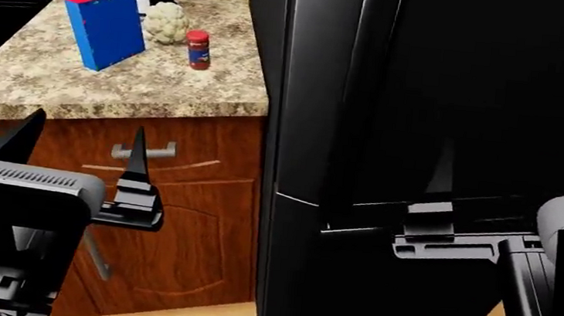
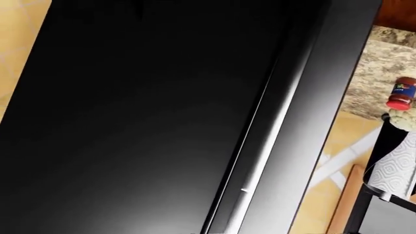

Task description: Open the fridge door

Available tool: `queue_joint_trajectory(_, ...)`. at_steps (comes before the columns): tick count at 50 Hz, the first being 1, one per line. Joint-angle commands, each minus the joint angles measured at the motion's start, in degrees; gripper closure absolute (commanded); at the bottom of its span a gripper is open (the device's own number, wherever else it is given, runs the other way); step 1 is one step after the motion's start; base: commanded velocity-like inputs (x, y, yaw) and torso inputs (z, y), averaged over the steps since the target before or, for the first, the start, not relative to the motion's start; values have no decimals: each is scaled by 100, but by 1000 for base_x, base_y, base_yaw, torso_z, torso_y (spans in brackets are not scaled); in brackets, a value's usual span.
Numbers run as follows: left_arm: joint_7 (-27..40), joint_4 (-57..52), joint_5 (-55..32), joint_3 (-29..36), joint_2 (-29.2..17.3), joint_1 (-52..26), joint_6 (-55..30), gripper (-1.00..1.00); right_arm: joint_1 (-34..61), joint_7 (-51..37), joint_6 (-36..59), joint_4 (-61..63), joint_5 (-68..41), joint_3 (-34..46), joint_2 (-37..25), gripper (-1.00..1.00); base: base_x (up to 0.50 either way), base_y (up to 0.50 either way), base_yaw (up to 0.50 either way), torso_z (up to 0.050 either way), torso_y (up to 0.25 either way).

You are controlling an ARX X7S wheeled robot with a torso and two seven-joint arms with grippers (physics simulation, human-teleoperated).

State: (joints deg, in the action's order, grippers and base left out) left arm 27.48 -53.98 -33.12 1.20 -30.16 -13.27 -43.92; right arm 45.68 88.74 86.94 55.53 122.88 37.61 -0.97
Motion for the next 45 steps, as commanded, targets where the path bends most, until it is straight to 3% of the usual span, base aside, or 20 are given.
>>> queue_joint_trajectory(1,-60,48,-82,-179,85,-23,29,-100,32,124,2,42,83,-149,97,-100,0,0,-500,0,0)
queue_joint_trajectory(21,53,113,-256,-323,98,-98,17,-100,130,124,150,-51,-30,-242,97,-100,0,0,-500,0,0)
queue_joint_trajectory(28,89,155,-299,-374,97,-129,18,-100,328,124,134,-350,-76,-271,97,-100,0,0,-54,0,0)
queue_joint_trajectory(33,77,189,-279,-375,89,-96,75,-100,706,124,303,-556,-700,-403,97,-100,0,0,0,0,0)
queue_joint_trajectory(40,92,203,-359,-385,108,-94,66,-100,1693,99,305,-1046,-2648,-996,97,-100,0,0,0,0,0)
queue_joint_trajectory(45,101,157,-416,-453,74,-90,73,-100,1336,-4198,305,-492,-6946,-1684,97,-100,0,0,0,0,0)
